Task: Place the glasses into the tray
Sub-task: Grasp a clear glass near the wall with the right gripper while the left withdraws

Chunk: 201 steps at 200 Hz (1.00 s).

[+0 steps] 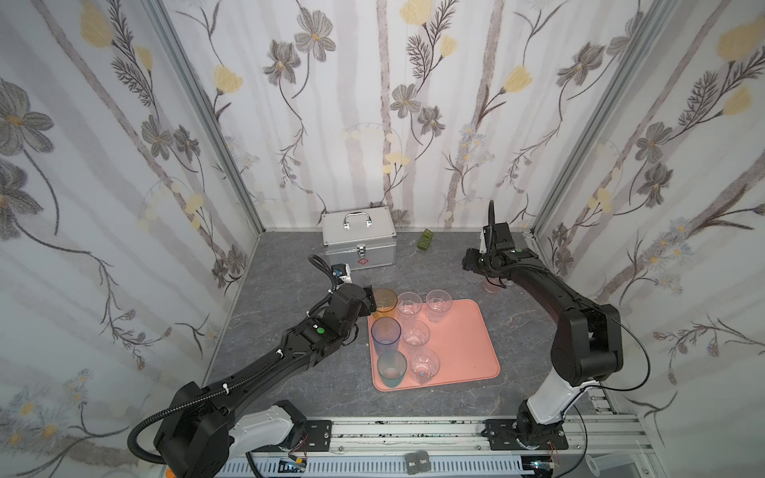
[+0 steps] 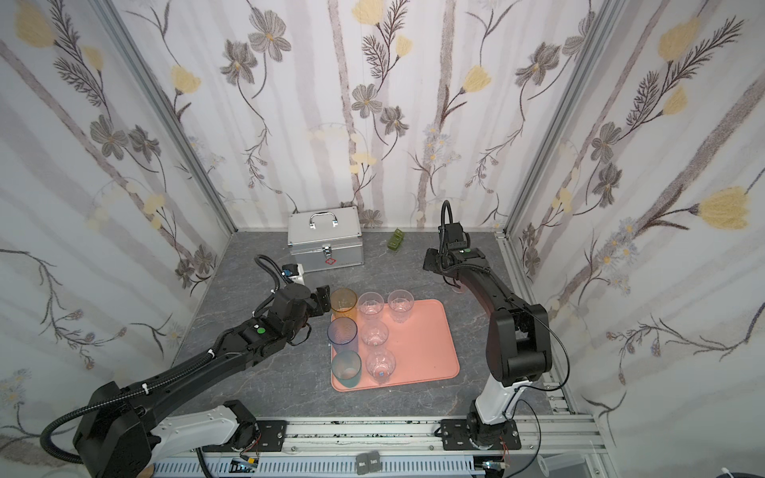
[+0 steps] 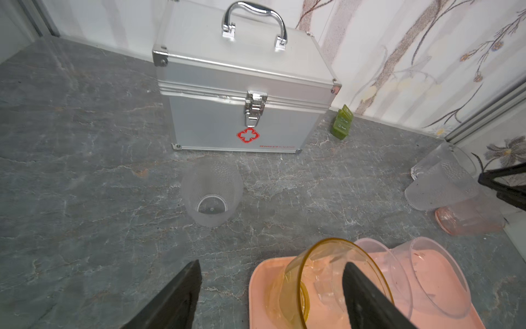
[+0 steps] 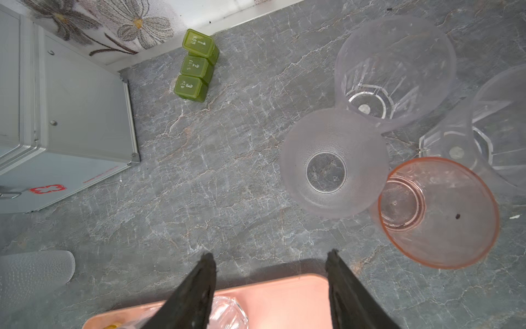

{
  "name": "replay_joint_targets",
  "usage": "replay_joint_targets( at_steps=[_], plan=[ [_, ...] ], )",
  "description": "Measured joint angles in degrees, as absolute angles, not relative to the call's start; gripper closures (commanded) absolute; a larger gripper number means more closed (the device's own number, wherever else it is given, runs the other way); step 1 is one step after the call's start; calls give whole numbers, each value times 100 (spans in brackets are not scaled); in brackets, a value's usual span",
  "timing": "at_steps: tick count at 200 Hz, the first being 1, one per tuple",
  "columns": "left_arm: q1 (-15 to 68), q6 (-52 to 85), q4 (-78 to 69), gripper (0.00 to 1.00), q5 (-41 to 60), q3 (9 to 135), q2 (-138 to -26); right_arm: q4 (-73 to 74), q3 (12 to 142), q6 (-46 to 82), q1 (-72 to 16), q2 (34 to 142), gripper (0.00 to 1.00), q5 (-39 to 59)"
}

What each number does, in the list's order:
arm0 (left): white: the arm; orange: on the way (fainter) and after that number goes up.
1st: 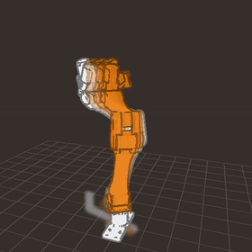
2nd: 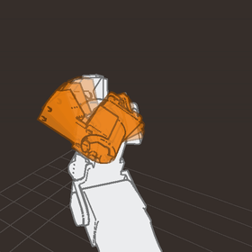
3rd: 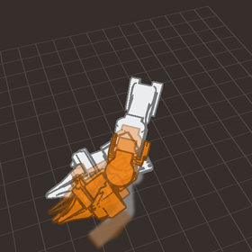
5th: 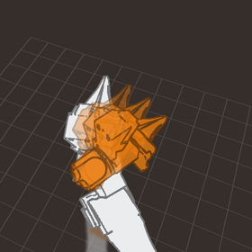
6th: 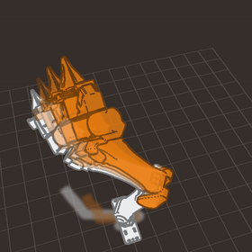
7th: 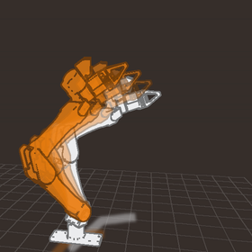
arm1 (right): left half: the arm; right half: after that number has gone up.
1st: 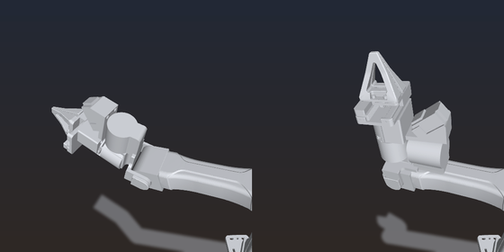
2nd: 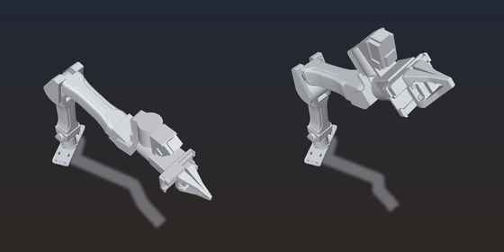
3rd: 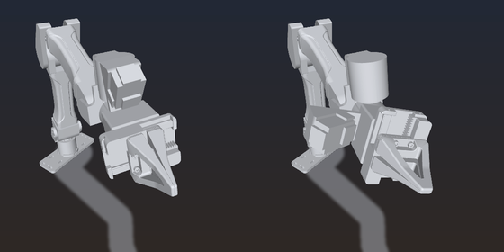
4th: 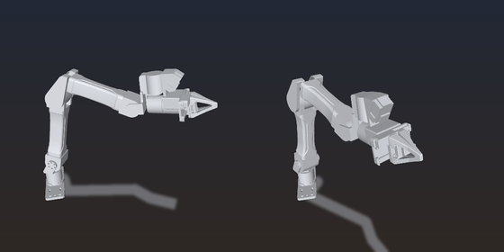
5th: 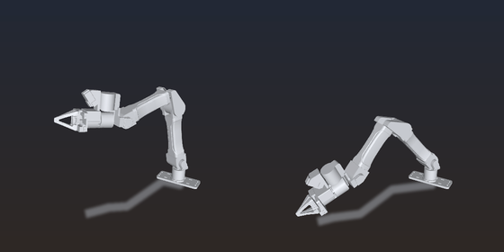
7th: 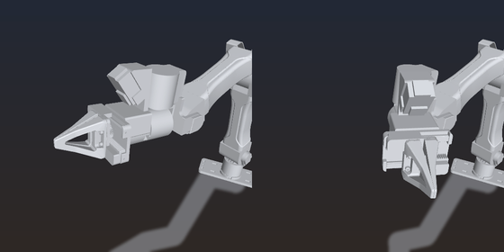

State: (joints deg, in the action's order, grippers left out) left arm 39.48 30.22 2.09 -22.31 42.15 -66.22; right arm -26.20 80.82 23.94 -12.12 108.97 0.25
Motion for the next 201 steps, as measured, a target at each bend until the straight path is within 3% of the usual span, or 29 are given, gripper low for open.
replay_joint_targets(
  at_steps=[103, 160, 201],
  plan=[
    [3948, 2840, -196, 20, -1533, 4248, -6838, -2989, 8879, 2285, -1103, 11703, 39, -679],
    [4018, 2609, -233, 22, -1330, 4552, -6993, -3057, 9085, 2307, -351, 11638, 38, -790],
    [4703, 1903, -355, 21, -1568, 5269, -7422, -3037, 8967, 2464, 357, 11485, 37, -788]
  ],
)
